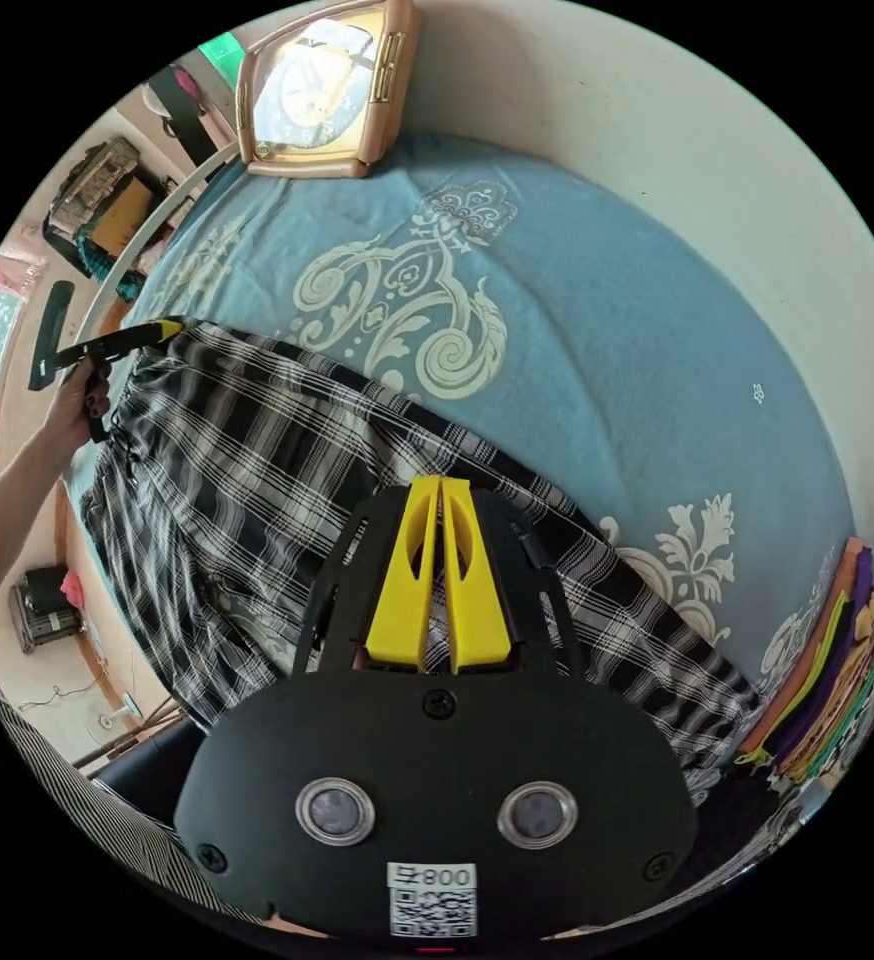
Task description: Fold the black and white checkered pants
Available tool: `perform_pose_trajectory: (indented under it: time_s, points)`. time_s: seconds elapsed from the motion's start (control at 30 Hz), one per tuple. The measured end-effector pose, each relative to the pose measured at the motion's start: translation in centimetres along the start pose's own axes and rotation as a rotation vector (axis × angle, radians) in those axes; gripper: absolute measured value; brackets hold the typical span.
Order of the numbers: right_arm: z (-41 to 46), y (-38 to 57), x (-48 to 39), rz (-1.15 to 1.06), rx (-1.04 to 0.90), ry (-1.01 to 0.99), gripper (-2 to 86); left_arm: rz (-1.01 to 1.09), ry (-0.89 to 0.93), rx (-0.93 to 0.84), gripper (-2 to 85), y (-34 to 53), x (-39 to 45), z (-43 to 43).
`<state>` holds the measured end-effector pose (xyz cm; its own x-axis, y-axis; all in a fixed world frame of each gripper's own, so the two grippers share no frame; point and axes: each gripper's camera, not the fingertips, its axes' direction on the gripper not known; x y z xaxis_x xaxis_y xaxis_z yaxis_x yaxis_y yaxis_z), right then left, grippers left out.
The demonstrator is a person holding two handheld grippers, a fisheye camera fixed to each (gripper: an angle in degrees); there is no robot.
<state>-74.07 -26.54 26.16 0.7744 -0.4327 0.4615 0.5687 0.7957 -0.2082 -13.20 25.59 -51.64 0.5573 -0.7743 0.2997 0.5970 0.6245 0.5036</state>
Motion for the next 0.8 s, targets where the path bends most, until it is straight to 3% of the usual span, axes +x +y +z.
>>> perform_pose_trajectory:
  time_s: [0.37,0.57,0.7,0.8]
  points:
    - [1.6,1.5,3.0,0.009,-0.001,0.077,0.2,-0.102,-0.016,0.087,0.1,-1.1,0.1,2.4]
    - [0.7,3.9,5.0,0.065,0.062,-0.027,0.3,-0.127,0.185,0.198,0.1,3.2,0.7,1.9]
    - [-0.7,7.8,4.6,0.061,0.139,-0.183,0.7,-0.119,0.289,0.039,0.2,9.4,2.4,3.9]
    - [0.3,12.0,1.5,-0.039,0.091,-0.315,1.4,-0.144,0.291,-0.116,0.2,13.6,4.0,6.1]
